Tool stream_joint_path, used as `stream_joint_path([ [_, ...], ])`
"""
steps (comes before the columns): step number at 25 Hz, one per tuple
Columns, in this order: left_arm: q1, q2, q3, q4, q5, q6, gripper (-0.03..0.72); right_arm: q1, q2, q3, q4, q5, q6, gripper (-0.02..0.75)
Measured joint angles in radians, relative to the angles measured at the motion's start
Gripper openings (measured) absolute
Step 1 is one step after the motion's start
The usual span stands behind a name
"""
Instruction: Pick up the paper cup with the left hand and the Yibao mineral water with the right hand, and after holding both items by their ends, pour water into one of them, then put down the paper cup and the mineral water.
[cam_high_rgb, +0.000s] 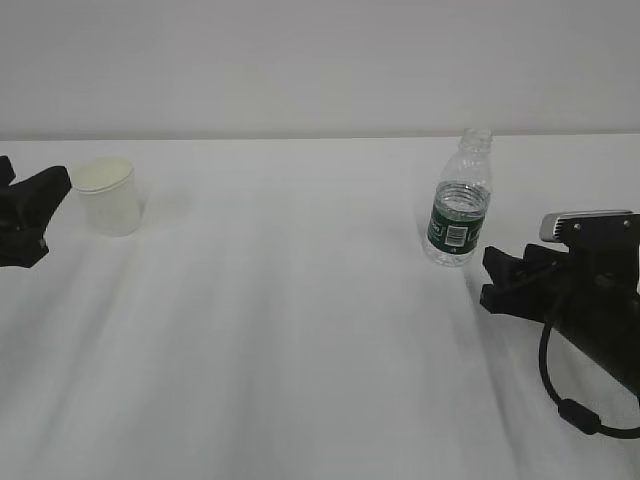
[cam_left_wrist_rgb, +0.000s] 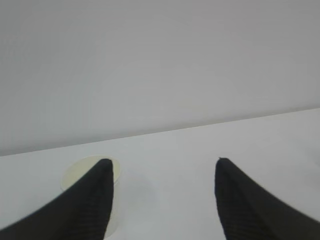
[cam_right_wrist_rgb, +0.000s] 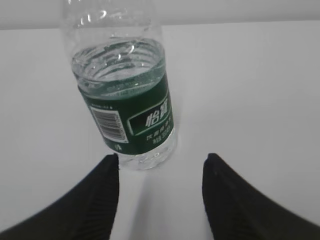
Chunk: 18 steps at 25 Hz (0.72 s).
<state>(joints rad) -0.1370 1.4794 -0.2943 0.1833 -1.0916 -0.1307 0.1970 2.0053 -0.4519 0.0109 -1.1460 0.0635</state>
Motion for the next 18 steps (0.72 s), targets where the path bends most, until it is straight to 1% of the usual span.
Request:
stream_joint_path([
  [3,0.0,0.0,0.0,0.0,-0.001,0.002,0.457,0.0,0.02,-0.006,-0.04,0.0,0.011,0.419],
  [4,0.0,0.0,0.0,0.0,-0.001,0.002,0.456,0.0,0.026,-0.009,-0.058,0.0,0.012,0.437],
  [7,0.0,0.0,0.0,0.0,-0.002,0.002,0.456,0.0,0.043,-0.025,-0.117,0.0,0.012,0.538],
  [9,0.0,0.0,0.0,0.0,-0.002,0.002,0.456,0.0,0.059,-0.041,-0.132,0.0,0.012,0.618],
  [11,0.0,0.0,0.0,0.0,-0.002,0.002,0.456,0.0,0.081,-0.056,-0.138,0.0,0.012,0.655],
  [13,0.0,0.0,0.0,0.0,-0.002,0.002,0.456,0.0,0.095,-0.067,-0.142,0.0,0.012,0.67],
  [18,0.0,0.0,0.0,0.0,-0.002,0.002,0.456,0.0,0.101,-0.097,-0.143,0.0,0.008,0.678],
])
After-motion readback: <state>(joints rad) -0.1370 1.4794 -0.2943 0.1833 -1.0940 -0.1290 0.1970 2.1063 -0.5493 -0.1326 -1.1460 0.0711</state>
